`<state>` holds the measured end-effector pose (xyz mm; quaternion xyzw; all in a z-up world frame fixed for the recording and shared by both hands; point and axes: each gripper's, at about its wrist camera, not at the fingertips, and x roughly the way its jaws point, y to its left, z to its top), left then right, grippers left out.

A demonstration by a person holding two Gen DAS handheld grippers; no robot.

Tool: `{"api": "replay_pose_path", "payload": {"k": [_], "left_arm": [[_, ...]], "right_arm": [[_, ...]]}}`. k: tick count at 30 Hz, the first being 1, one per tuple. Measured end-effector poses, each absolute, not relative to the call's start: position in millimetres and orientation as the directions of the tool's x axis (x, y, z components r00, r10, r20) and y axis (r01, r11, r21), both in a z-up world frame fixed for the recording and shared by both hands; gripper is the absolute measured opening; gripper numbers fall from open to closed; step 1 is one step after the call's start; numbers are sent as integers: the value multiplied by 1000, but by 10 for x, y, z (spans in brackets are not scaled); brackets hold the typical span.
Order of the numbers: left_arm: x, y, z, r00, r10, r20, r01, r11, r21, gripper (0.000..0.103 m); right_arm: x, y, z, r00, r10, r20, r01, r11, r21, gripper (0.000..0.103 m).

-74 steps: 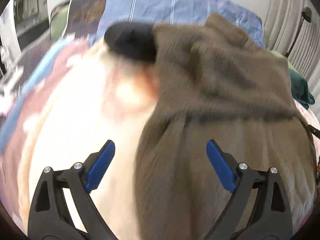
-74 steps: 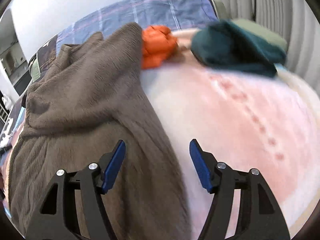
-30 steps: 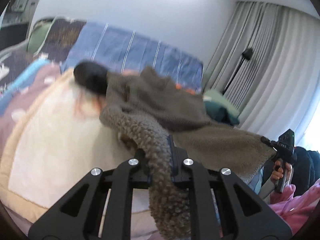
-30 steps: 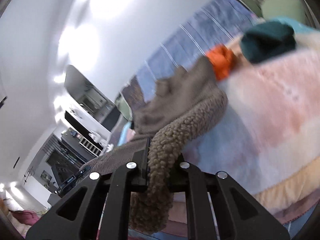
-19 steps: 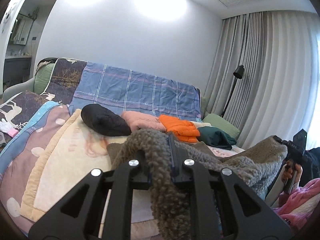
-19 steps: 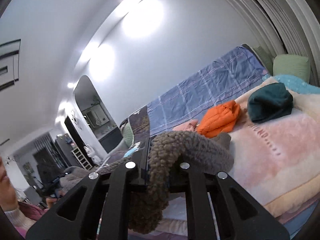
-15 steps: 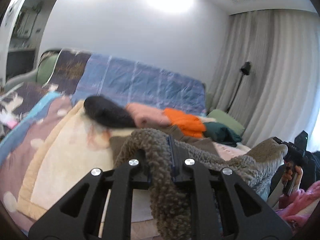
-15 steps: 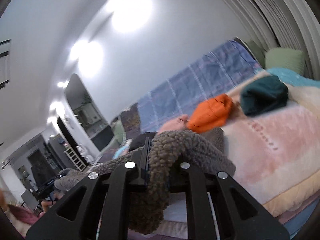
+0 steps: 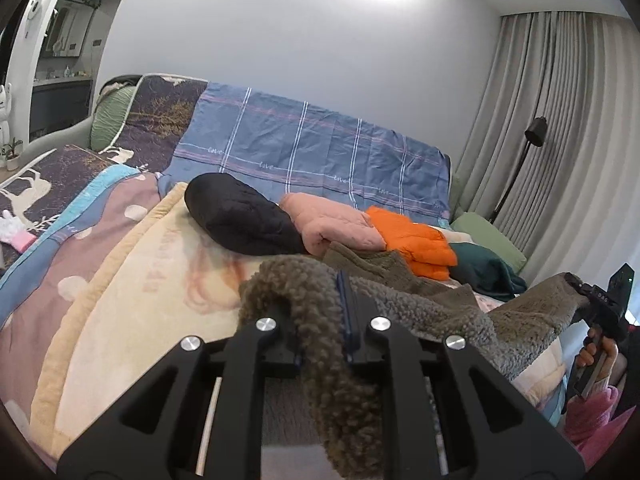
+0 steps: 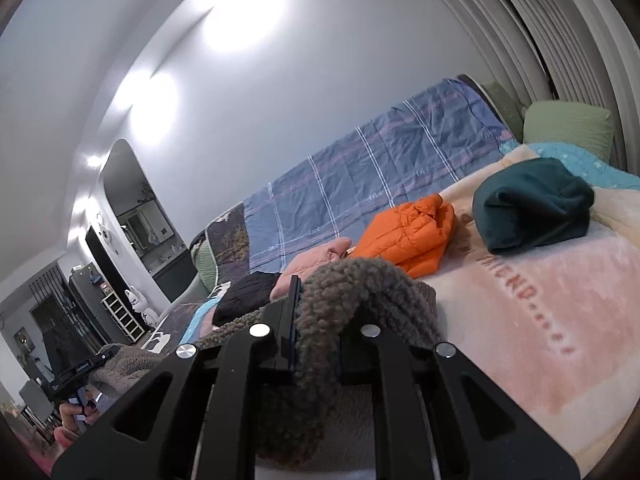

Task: Fold large clothes

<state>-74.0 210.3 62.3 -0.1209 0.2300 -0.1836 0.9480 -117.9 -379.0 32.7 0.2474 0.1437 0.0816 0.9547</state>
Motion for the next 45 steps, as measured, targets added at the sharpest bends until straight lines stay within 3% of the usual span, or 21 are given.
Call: {"api": "replay_pose_path", "payload": {"k": [8, 10, 14, 18, 23, 26, 27, 29, 30, 31, 32, 33, 36, 38, 45], "left_arm": [[409, 1906, 436, 795, -388, -467, 269, 914, -302, 15], [747, 1832, 196, 779, -347, -523, 225, 932, -283, 16], [1390, 1620, -776, 676, -202, -709, 125, 979, -159, 17], [1534, 1871, -1012, 645, -331, -689, 112, 933, -343, 19], [1439, 1870, -907, 668, -327, -668, 139, 937, -320, 20], [1268, 1938, -679, 693, -370, -619, 165, 917, -364, 28], [1205, 1973, -614, 696, -392, -601, 179, 906, -384, 32], [1081, 2051, -492, 697, -439, -566, 207, 880, -427, 39], [1033, 2065, -455, 697, -452, -557, 213, 872, -441, 49], [981, 2082, -428, 694, -472, -544, 221, 858, -463, 56], [925, 2103, -406, 698, -479, -533, 211, 848, -486, 81], [854, 2119, -371, 730, -433, -529, 173, 866, -470, 92], [685, 2119, -268, 768, -389, -508, 175, 892, -418, 92], [595, 2066, -222, 781, -382, -494, 198, 902, -383, 92], [598, 1575, -213, 777, -271, -568, 278, 958, -76, 91]], "right_arm": [[-78, -3968, 69, 925, 157, -347, 27, 882, 470, 12], [307, -4027, -217, 890, 141, -434, 91, 877, 472, 12], [873, -4031, -962, 780, 84, -620, 210, 899, 385, 13], [933, -4231, -1178, 780, 195, -595, 206, 818, 537, 15], [835, -4137, -1042, 781, 180, -598, 182, 850, 494, 20], [692, -4149, -846, 783, 207, -586, 153, 850, 504, 27], [644, -4151, -781, 783, 212, -585, 143, 853, 501, 34], [482, -4170, -661, 782, 205, -588, 137, 864, 484, 65], [378, -4179, -590, 797, 145, -586, 171, 876, 450, 80], [270, -4189, -518, 818, 87, -568, 194, 888, 416, 80], [217, -4194, -472, 823, 70, -564, 196, 897, 397, 80], [178, -4199, -444, 823, 71, -564, 192, 899, 394, 80], [89, -4145, -409, 826, 58, -561, 178, 917, 357, 80], [111, -4003, -400, 815, -1, -580, 171, 956, 237, 80], [327, -3570, -492, 798, -47, -600, 50, 999, -11, 80]]}}
